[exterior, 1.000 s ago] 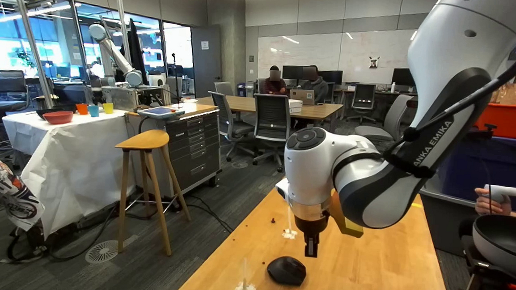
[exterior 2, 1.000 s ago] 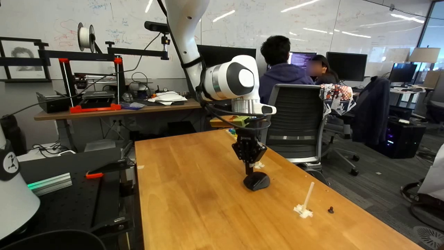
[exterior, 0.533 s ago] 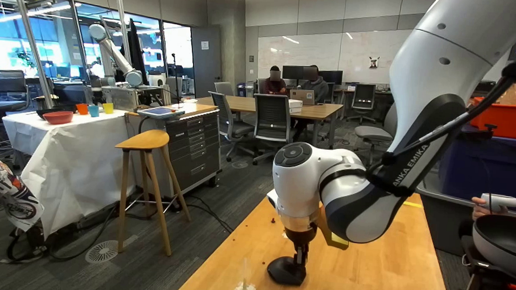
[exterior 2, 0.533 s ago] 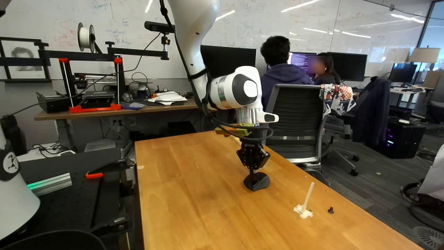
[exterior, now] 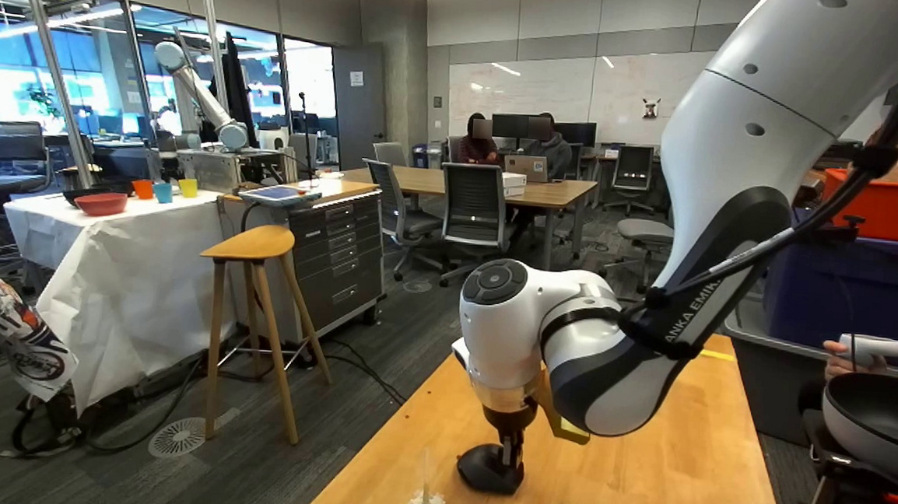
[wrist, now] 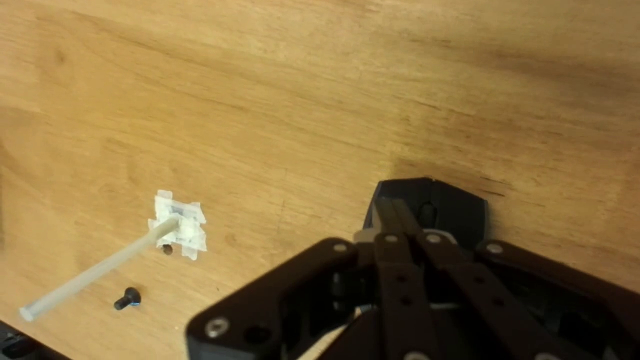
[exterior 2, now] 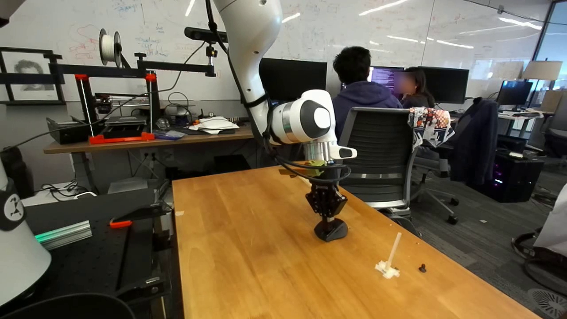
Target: Click a few times on the mouse
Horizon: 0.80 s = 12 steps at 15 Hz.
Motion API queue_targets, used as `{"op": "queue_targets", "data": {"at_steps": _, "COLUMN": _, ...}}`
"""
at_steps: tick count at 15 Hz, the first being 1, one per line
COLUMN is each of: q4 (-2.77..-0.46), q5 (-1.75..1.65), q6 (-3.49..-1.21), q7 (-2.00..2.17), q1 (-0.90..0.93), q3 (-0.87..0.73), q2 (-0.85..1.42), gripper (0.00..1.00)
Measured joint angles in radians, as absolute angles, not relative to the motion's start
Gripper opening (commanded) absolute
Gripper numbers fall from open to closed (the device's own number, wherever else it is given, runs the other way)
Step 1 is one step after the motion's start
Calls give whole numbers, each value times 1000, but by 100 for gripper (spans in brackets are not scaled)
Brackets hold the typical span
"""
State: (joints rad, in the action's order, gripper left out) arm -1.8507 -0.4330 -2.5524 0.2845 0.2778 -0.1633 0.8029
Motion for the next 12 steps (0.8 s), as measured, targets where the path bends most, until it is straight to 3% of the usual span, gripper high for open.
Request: {"op": "queue_targets", "data": {"at_steps": 12, "q4": -1856, "q5": -428, "q6": -2450, "q7": 264, "q1": 267, "q3": -164, "q2": 772, "gripper": 0}}
